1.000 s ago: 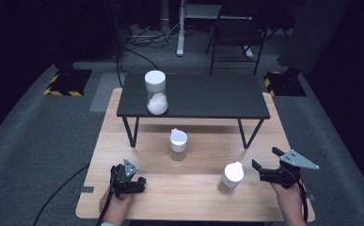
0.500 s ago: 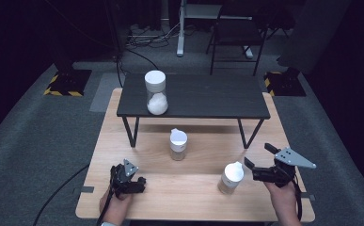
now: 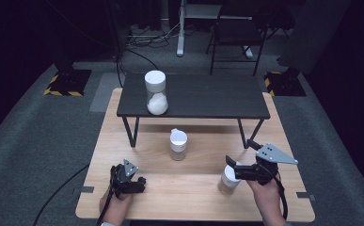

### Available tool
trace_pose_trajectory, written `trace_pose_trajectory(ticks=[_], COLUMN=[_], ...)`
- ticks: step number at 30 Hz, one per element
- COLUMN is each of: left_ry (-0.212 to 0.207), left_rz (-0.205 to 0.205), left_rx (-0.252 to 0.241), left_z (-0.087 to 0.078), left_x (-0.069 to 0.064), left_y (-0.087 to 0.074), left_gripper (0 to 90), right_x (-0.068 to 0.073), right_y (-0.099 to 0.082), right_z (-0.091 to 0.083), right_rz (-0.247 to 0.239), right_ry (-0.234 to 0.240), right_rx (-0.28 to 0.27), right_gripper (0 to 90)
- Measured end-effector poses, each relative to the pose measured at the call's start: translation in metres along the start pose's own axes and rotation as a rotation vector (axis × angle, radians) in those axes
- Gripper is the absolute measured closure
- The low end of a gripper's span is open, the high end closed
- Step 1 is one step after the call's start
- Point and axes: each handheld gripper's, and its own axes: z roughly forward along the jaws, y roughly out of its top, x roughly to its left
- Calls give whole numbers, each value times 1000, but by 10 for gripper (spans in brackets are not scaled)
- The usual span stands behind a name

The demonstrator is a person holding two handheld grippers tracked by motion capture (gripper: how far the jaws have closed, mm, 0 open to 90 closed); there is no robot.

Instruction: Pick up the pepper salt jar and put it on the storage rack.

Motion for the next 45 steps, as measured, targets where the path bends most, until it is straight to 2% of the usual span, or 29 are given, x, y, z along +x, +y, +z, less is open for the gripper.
trace_pose_trajectory(ticks=[14,30,35,45], left_ry=[1,-5,-6,-6], left_rz=[-1,1,2,2], left_rx=[0,11,12,13], left_z=[0,1,1,1], left_x=[0,0,0,0], left_y=[0,3,3,3], left_gripper=[108,68,64,64], right_x=[39,83,93,100], right_y=[16,25,27,19], right_z=[34,78,91,121], right_rz=[-32,-37,-53,-44], right_ry=[45,47,36,3], right_rx=[-1,-1,8,27], right_gripper=[15,11,11,10])
